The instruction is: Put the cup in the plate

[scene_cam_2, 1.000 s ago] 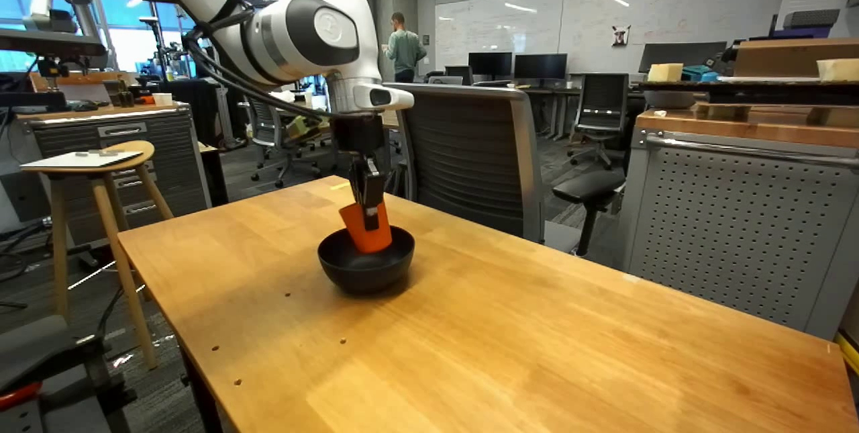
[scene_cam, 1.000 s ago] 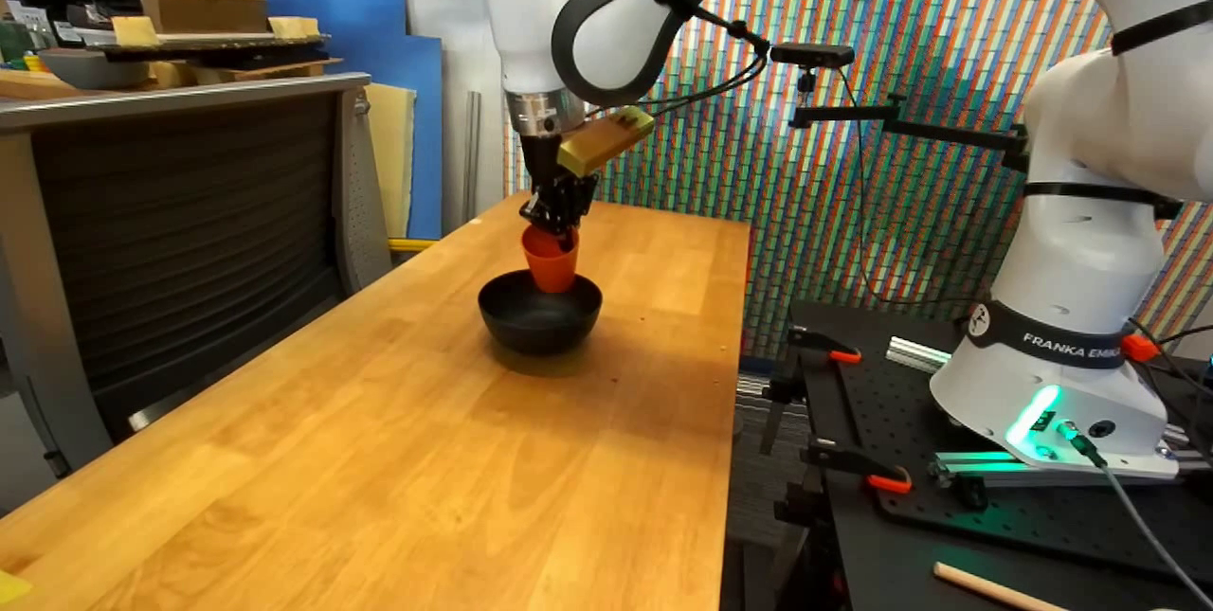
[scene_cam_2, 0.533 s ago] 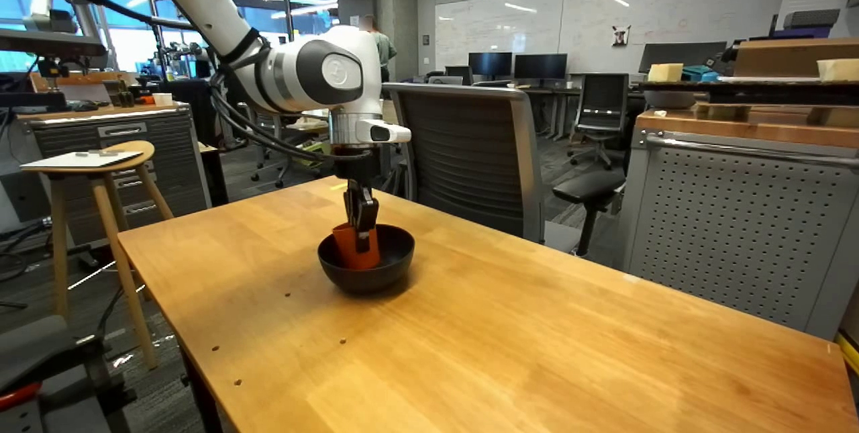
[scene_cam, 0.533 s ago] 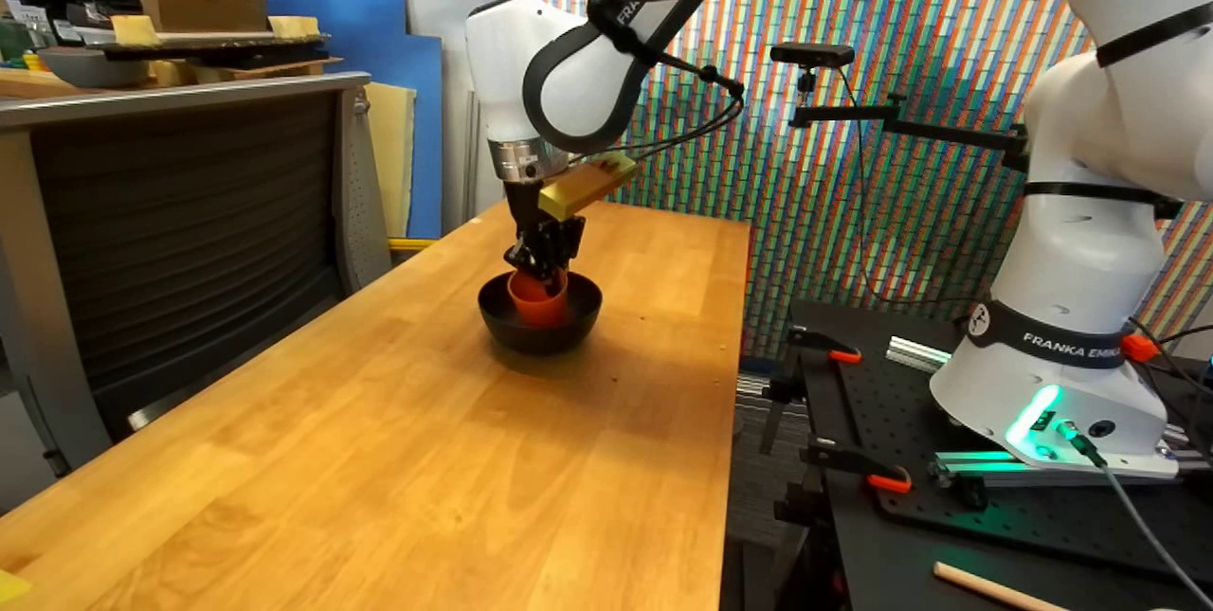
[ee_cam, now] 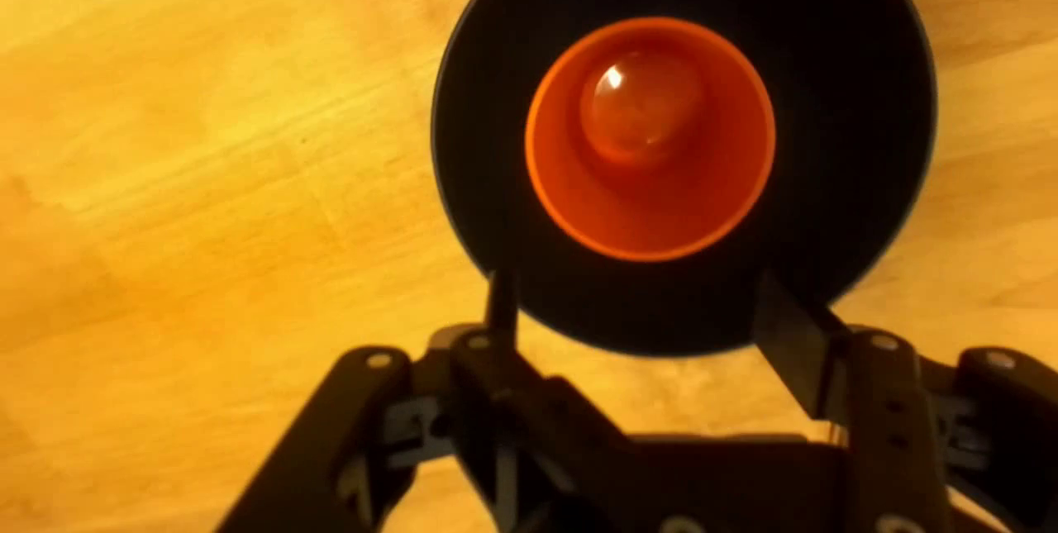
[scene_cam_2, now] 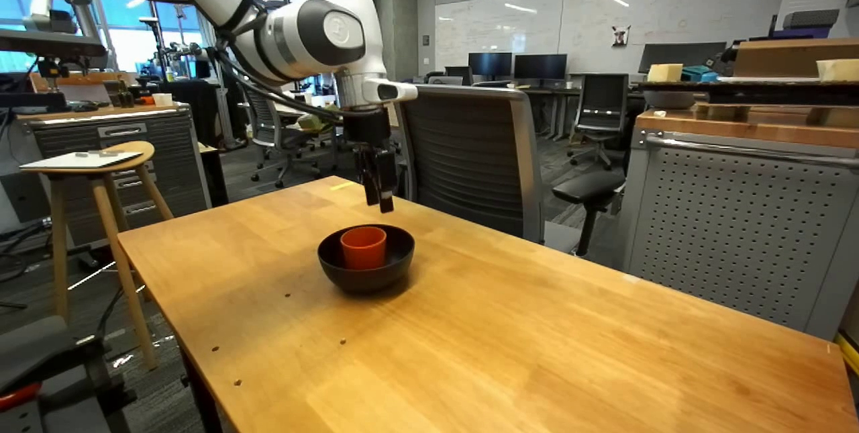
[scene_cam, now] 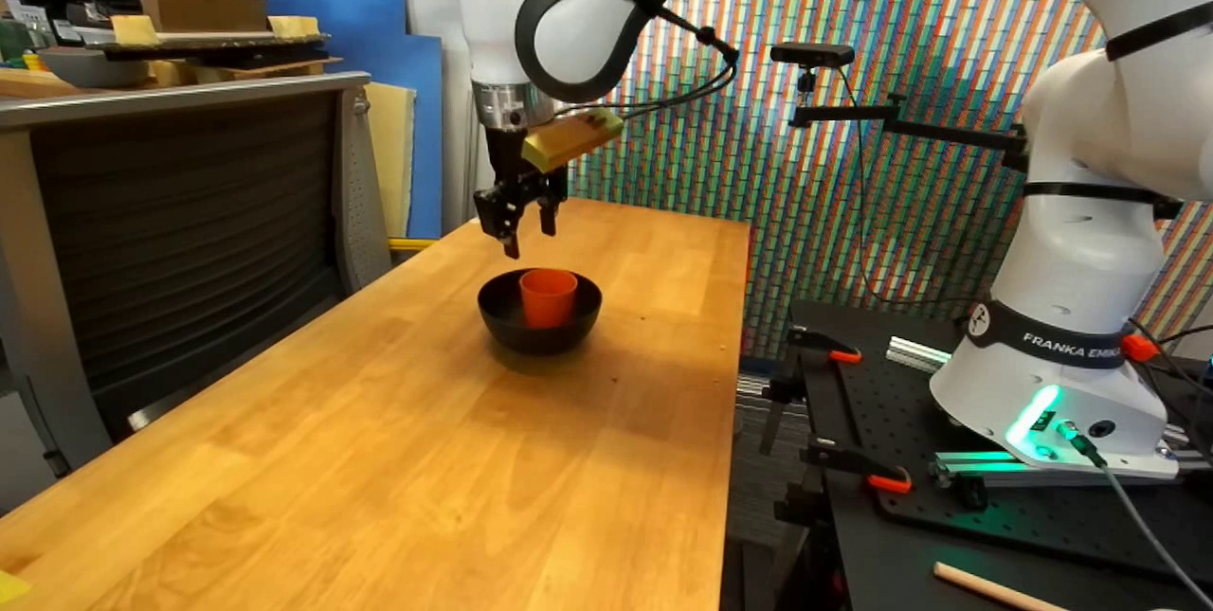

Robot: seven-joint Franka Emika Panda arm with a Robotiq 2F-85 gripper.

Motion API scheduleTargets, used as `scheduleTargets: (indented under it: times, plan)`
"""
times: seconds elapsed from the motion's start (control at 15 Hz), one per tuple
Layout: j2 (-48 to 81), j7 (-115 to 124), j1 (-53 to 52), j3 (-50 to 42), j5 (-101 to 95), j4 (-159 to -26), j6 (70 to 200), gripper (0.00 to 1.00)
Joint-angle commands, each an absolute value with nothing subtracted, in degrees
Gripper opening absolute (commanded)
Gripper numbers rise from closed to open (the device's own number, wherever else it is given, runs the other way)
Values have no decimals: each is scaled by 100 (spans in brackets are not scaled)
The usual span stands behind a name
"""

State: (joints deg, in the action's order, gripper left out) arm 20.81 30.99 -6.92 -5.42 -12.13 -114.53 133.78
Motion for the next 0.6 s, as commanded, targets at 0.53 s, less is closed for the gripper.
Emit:
scheduleTargets:
  times: [0.53]
  plan:
    - [88,2288,-874,309,-1978,-11876,12358,100]
